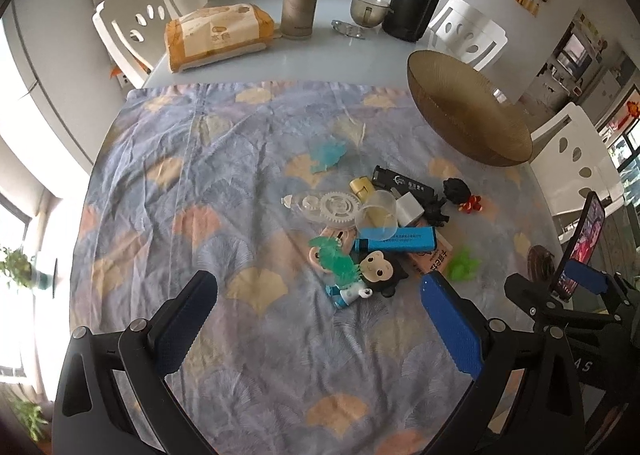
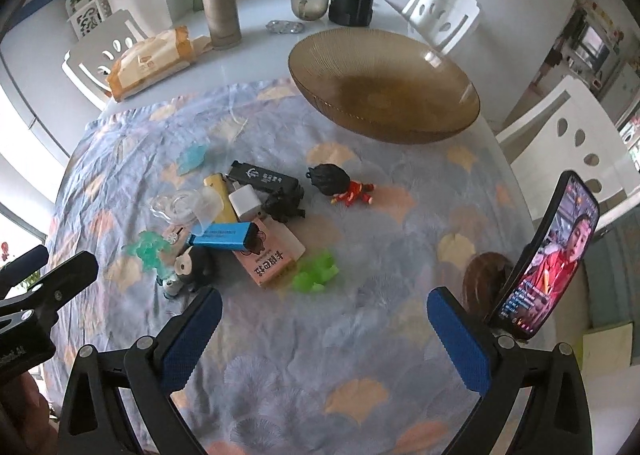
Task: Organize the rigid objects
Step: 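Move both tools toward the pile of toys on the cloth, then grasp the green translucent figure with the left tool while the right grasps the black-haired doll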
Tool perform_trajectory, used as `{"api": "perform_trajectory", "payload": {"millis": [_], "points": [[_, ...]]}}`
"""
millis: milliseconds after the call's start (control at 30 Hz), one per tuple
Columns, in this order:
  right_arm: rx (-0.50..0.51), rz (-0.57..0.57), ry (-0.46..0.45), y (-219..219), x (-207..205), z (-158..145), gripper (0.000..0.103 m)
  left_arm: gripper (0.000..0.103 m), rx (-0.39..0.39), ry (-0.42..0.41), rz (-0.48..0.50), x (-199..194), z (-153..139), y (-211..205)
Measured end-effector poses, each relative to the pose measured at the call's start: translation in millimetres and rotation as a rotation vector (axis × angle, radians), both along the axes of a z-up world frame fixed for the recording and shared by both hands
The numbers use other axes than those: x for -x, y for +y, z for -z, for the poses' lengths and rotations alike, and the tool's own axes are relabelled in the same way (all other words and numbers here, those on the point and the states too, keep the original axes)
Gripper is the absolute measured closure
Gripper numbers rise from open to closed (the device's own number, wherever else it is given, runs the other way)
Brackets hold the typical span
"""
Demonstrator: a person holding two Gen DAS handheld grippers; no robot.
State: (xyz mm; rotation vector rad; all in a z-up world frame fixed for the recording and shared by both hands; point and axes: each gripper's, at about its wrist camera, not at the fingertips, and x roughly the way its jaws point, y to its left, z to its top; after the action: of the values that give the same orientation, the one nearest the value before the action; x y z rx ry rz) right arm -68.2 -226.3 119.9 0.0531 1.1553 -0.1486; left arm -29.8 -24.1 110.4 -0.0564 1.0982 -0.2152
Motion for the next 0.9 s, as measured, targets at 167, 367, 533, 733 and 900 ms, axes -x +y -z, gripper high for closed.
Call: {"api": "perform_trajectory", "payload": {"millis": [167, 367, 533, 733, 900], "points": [[-0.008, 0.006, 0.004, -3, 0, 2, 0.000, 0.002, 0.014, 0.014, -0.002, -2, 3, 1], [-0.008, 0.010, 0.011, -4, 0, 5, 0.000, 0.002, 0.025, 0.032, 0.005, -5, 10, 2], [-0.016, 0.026, 0.010, -16, -6, 8, 0.000, 0.002, 0.047, 0.069, 0.000, -13, 20, 4], [-0.056, 0.031, 0.027, -41, -28, 21, 0.013, 0.006, 0.084, 0.132, 0.020, -25, 37, 4], [-0.060, -0.052, 0.024, -47, -58, 34, 0.026, 0.009, 0.103, 0.197, 0.001, -39, 54, 6]]}}
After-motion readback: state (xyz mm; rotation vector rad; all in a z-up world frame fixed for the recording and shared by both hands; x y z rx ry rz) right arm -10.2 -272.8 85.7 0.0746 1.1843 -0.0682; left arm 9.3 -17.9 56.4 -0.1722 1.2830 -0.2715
